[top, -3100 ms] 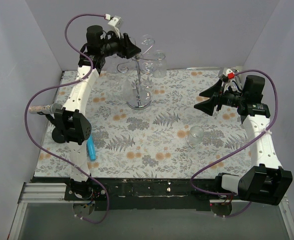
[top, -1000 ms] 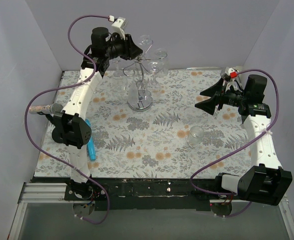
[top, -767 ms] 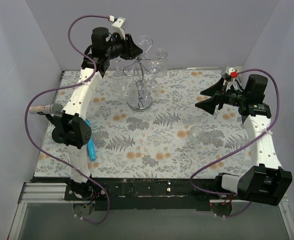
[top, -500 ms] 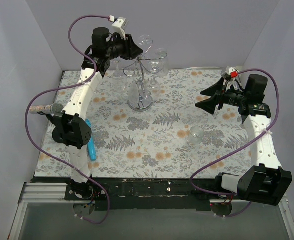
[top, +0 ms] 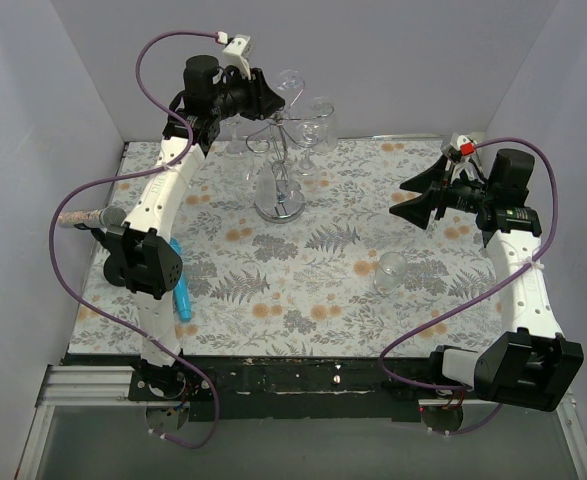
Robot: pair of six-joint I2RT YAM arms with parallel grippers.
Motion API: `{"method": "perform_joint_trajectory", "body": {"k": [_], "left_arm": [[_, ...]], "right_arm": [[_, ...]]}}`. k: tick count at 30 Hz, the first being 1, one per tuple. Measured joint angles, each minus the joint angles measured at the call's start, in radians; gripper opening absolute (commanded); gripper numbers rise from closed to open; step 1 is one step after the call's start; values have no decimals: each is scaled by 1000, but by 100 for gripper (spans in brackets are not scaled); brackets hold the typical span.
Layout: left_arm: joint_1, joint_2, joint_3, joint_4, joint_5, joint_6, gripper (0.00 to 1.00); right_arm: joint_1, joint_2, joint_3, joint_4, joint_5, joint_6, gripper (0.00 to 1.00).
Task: Place the wine glass upside down on the wine glass rack
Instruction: Adjust the wine rack at the center of the board.
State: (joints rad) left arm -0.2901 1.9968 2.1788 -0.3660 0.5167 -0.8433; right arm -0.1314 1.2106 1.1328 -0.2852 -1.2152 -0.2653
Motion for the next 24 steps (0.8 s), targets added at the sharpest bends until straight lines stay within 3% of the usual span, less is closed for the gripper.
{"method": "perform_joint_trajectory", "body": {"k": [24], "left_arm": [[-19,-13,-9,-10,-61,-51,0]], "right_arm": [[0,0,-2,3,0,0,85]]}}
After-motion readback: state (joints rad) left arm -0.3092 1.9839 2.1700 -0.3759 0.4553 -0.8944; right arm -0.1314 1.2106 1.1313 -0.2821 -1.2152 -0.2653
